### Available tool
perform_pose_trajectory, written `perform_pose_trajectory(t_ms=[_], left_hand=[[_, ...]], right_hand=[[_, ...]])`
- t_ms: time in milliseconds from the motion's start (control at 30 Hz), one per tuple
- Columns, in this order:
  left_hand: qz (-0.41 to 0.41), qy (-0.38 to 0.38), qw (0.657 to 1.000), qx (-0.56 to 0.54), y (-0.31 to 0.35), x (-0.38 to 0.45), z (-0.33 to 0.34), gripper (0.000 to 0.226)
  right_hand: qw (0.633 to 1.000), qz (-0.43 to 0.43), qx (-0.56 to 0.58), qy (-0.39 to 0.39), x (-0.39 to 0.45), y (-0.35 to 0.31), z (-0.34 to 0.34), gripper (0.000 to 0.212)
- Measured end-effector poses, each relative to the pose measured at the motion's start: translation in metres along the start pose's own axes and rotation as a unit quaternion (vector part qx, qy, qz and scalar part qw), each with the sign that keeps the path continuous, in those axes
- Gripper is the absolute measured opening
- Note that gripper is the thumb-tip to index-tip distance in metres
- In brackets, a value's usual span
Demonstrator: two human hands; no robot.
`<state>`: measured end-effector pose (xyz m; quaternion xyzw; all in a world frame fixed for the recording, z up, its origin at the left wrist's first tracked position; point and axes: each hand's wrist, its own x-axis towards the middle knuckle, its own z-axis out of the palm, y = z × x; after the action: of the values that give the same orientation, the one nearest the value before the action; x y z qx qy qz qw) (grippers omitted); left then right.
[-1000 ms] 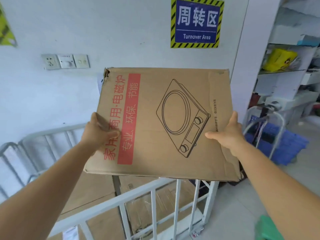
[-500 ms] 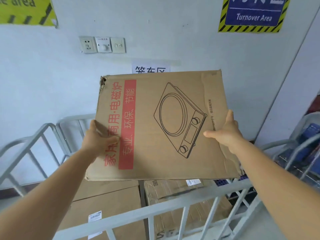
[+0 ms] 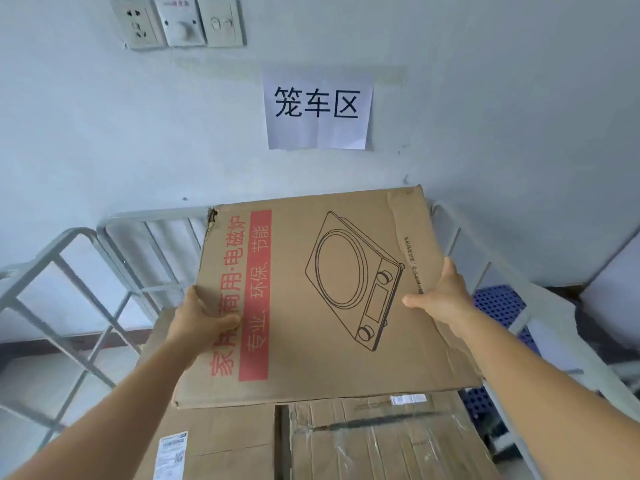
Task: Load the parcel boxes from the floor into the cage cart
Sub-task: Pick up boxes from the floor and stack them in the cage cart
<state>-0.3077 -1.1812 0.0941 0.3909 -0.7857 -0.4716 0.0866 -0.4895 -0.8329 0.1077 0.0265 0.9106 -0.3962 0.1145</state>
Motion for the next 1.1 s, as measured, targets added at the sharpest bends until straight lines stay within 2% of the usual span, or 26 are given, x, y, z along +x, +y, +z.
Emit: perform_pose_trajectory(t_ms=[100, 267, 400, 633, 800, 933, 1000, 1100], left_hand=[[-0.034, -0.01, 0.999, 0.002, -0.002, 0.025, 0.034, 0.063], [-0.066, -0.023, 0.997, 0.031, -0.006, 0.063, 0.084, 0.065], [-0.084, -0.041, 0.994, 0.05, -0.01, 0.098, 0.124, 0.066], [-0.106, -0.078, 0.989, 0.065, -0.02, 0.153, 0.196, 0.066], [-0.134, -0.111, 0.983, 0.058, -0.045, 0.195, 0.24, 0.082], [-0.166, -0.14, 0.974, 0.059, -0.074, 0.224, 0.268, 0.122], [-0.172, -0.151, 0.972, 0.061, -0.091, 0.237, 0.282, 0.127], [-0.164, -0.153, 0.971, 0.085, -0.094, 0.243, 0.299, 0.123]], right_hand=[[1.0, 0.014, -0.007, -0.025, 0.047, 0.015, 0.01, 0.1], [0.996, 0.051, -0.015, -0.067, 0.11, 0.045, 0.031, 0.114], [0.994, 0.082, -0.014, -0.075, 0.154, 0.073, 0.045, 0.105], [0.987, 0.126, -0.046, -0.086, 0.228, 0.119, 0.069, 0.117], [0.982, 0.143, -0.078, -0.092, 0.278, 0.15, 0.089, 0.121], [0.981, 0.153, -0.081, -0.088, 0.304, 0.172, 0.109, 0.119], [0.981, 0.155, -0.084, -0.083, 0.314, 0.184, 0.118, 0.118], [0.98, 0.159, -0.085, -0.081, 0.329, 0.199, 0.13, 0.119]])
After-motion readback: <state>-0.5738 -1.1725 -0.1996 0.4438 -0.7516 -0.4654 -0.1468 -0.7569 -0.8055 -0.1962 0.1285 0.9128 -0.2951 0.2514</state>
